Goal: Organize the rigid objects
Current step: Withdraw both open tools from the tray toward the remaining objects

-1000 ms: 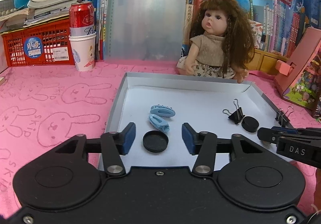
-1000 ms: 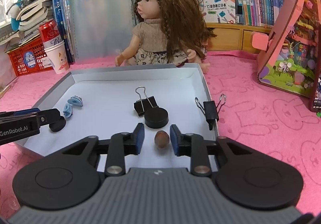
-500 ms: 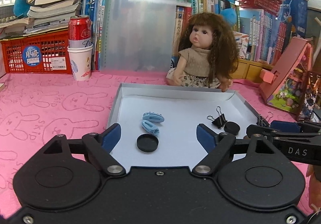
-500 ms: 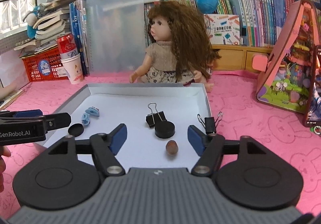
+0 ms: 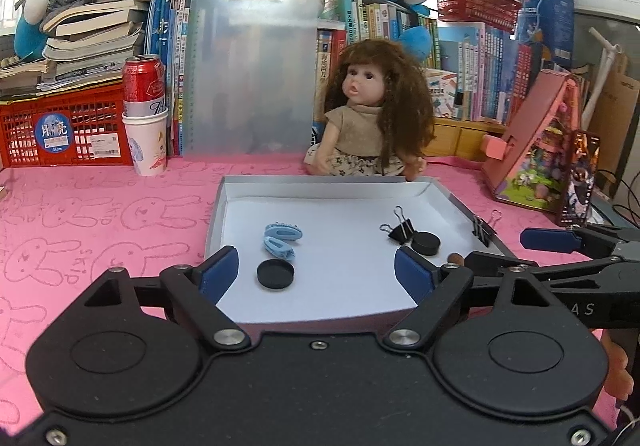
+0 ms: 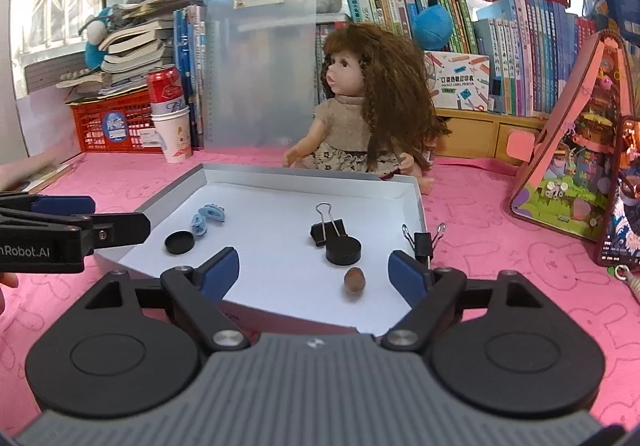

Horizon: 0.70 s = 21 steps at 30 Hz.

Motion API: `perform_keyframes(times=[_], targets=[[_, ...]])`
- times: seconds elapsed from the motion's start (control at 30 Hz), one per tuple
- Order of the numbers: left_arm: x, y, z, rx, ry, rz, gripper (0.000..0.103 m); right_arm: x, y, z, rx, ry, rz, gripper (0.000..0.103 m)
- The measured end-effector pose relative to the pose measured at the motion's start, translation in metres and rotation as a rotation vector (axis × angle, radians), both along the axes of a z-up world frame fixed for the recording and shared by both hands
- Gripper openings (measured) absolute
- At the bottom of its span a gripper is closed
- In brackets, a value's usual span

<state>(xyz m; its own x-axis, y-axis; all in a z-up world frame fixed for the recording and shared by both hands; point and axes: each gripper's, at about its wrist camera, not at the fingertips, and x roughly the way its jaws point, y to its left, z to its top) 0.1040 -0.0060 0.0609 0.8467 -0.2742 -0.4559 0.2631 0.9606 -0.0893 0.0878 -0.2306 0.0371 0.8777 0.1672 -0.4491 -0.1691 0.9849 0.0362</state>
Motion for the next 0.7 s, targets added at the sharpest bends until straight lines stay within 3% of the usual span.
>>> perform_keyframes(times=[0.2, 0.7], targets=[[-0.017, 0.005, 0.002, -0.025, -0.010, -0.001, 0.084, -0.015, 0.001, 0.004, -0.004, -0.017, 0.024, 0.091], [-0.059, 0.007, -0.014, 0.009, 0.005, -0.028, 0.085, -0.059, 0.000, -0.008, -0.015, -0.040, 0.074, 0.094]])
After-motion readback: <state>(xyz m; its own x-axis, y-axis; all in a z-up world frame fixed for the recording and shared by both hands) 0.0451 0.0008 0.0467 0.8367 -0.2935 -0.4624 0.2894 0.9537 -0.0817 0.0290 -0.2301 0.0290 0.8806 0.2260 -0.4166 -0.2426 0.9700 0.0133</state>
